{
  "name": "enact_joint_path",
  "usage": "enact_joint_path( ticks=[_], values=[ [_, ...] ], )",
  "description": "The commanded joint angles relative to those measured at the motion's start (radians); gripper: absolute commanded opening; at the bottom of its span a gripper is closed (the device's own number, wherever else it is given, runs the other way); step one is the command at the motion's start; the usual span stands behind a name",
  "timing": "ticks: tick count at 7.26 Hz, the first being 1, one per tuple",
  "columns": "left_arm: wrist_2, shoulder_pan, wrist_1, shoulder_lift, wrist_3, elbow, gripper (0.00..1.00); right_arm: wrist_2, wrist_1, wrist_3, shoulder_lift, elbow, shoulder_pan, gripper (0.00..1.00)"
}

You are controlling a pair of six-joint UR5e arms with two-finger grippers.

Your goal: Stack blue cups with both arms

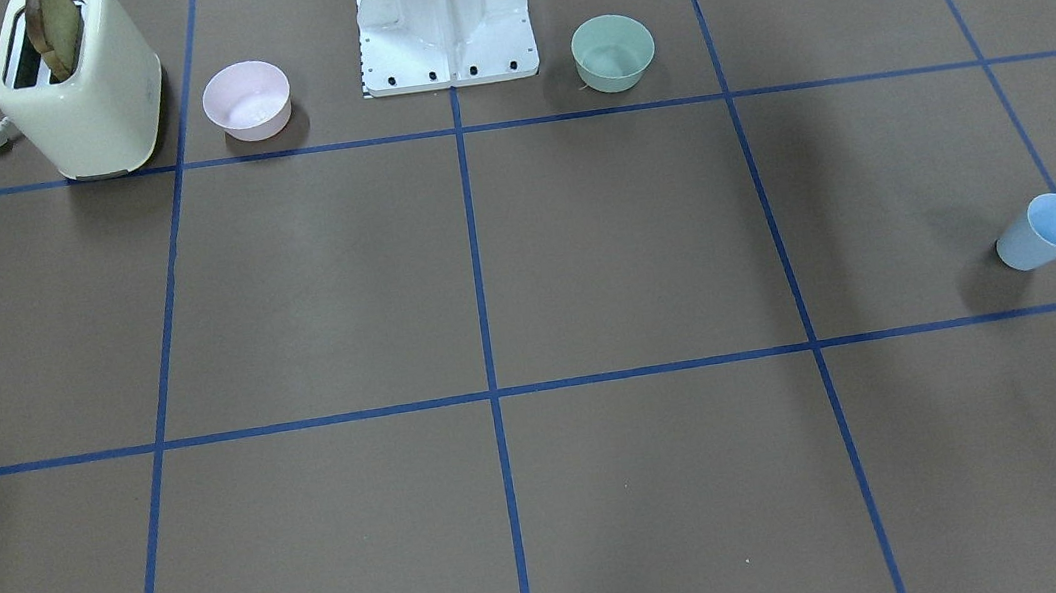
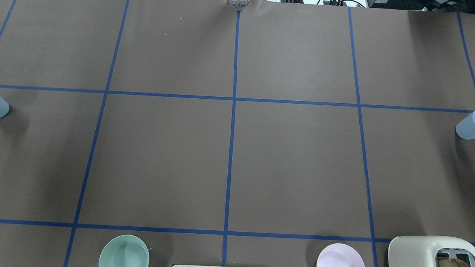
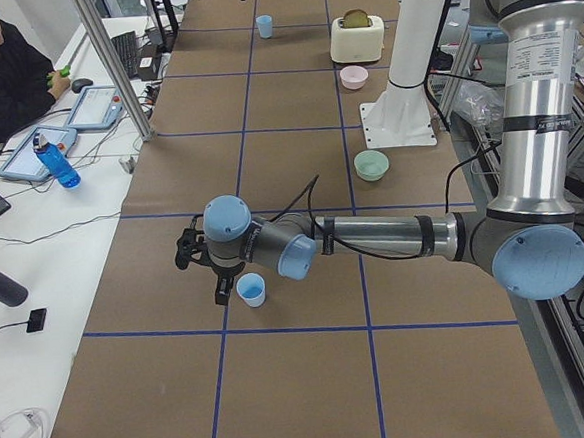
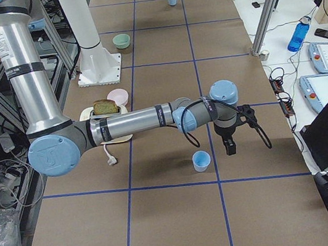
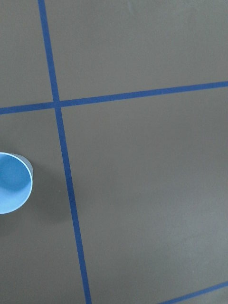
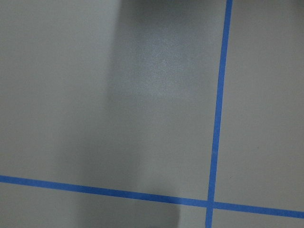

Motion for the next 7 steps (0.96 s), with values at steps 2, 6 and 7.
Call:
enact_joint_path(
  ticks=[2, 6, 7],
  values=[
    [0.016, 0.002, 0.0, 0.001, -0.001, 0.0, 0.98, 0.002, 0.0, 0.0, 0.002, 0.006, 0.0, 1.0],
    [0.016, 0.03, -0.007, -0.04, 0.005, 0.054, 0.98, 0.011, 0.101, 0.005, -0.082, -0.016, 0.0, 1.0],
    [0.045, 0.062, -0.011, -0.053, 0.005, 0.072, 0.98, 0.022, 0.168, 0.065, -0.11, -0.016, 0.0, 1.0]
  ],
)
